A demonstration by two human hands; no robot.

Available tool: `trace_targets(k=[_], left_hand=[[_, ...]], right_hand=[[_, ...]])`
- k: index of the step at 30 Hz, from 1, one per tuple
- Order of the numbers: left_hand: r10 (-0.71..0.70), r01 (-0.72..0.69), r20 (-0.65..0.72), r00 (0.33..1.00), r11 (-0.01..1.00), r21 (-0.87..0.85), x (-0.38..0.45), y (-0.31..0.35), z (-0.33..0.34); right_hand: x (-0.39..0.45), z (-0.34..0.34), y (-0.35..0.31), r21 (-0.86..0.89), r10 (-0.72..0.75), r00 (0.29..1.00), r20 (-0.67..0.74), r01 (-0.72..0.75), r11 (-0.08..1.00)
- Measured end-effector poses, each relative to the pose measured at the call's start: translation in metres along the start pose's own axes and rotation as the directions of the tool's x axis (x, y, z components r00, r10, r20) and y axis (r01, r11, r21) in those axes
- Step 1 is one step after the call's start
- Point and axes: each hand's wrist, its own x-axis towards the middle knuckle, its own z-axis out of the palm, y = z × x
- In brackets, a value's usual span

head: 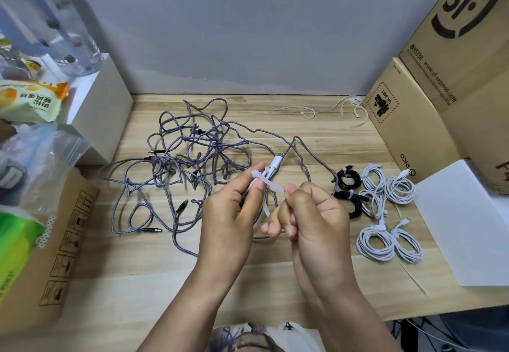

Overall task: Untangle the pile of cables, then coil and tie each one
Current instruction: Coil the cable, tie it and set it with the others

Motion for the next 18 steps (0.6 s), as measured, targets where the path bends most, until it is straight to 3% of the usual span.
trace_targets(k=[18], left_hand=[[0.037,-0.037,0.012,0.999,0.996,0.080,0.0008,-0.0060,-0.0003]], right_hand=[[-0.0002,-0.0001,-0.0009,-0.004,0.037,0.999,-0.028,-0.037,0.999]])
